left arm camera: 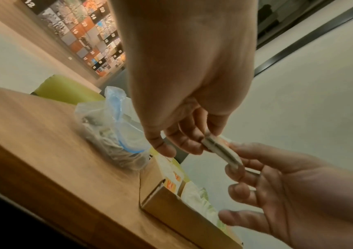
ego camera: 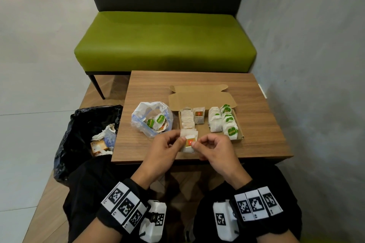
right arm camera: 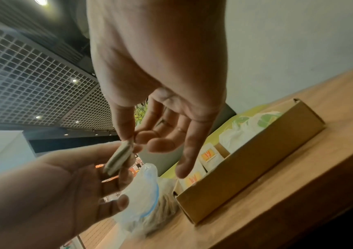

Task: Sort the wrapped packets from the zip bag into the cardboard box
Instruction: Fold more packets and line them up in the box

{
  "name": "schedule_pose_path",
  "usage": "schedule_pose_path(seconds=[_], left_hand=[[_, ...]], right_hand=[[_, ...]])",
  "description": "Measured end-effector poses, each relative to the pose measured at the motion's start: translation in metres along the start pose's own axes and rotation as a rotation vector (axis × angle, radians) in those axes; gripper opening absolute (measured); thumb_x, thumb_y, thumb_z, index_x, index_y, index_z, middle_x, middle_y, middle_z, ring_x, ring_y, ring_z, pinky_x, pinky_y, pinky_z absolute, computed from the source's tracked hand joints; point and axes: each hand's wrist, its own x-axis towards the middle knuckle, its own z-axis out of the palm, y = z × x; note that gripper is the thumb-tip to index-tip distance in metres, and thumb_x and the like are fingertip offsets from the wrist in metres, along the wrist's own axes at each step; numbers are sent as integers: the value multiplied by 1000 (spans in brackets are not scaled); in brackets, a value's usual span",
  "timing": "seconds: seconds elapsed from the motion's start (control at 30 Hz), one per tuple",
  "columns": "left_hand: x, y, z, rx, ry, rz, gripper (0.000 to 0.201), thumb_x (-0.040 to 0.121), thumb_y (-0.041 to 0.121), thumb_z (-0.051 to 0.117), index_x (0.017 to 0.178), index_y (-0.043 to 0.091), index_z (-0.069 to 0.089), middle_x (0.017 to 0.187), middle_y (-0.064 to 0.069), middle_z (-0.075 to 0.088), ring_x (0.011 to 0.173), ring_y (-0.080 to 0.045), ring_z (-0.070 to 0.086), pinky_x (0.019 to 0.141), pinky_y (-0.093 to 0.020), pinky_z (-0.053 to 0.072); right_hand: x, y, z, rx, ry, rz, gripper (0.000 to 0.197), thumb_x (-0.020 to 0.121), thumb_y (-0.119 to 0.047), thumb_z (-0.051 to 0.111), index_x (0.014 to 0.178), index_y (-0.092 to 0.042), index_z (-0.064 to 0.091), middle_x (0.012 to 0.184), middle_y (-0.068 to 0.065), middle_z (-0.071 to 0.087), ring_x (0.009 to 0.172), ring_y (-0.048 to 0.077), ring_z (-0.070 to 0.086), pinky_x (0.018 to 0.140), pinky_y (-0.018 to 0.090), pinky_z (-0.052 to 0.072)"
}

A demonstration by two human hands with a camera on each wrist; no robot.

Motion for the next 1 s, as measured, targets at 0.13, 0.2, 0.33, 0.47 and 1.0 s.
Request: schedule_pose_path(seconds=[0.13, 0.2, 0.33, 0.47, 1.0], left_hand=[[7, 2, 6, 49, 88, 28, 16, 93, 19, 65, 107, 19, 71, 89, 0, 73, 86, -13, 68, 85, -42, 56], [10, 2, 6, 117, 98, 53, 11, 94, 20, 63, 99, 21, 73, 87, 3, 73, 83, -11, 67, 82, -41, 56], [25, -4, 12, 174, 65, 22, 15, 97, 22, 58, 98, 22, 73, 89, 3, 73, 88, -12, 66, 82, -40, 57], [37, -12, 16, 311, 53, -49, 23, 96, 25, 60, 118, 22, 66, 98, 6, 67, 84, -7, 62, 69, -19, 51], [35, -21, 19, 783, -110, 63, 29, 96, 27, 58, 124, 21, 64, 113, 6, 47, 98, -7, 52, 86, -19, 43]], right_hand=[[8, 0, 0, 38, 45, 11, 8, 84, -12, 77, 84, -6, 72, 76, 11, 72, 62, 13, 66, 57, 29, 57], [12, -2, -2, 10, 20, 17, 9, 84, -13, 77, 84, -7, 71, 77, 14, 72, 59, 12, 65, 56, 29, 56], [26, -1, -12, -110, 10, 6, 7, 84, -14, 78, 84, -15, 71, 74, 7, 72, 57, 11, 64, 56, 25, 55], [49, 3, -27, -236, 73, 5, 8, 87, -16, 75, 82, -20, 71, 77, 3, 72, 60, 13, 66, 58, 30, 57], [138, 37, -16, -654, 195, 121, 16, 83, -27, 78, 70, -22, 71, 68, -1, 71, 59, 24, 70, 62, 47, 61]])
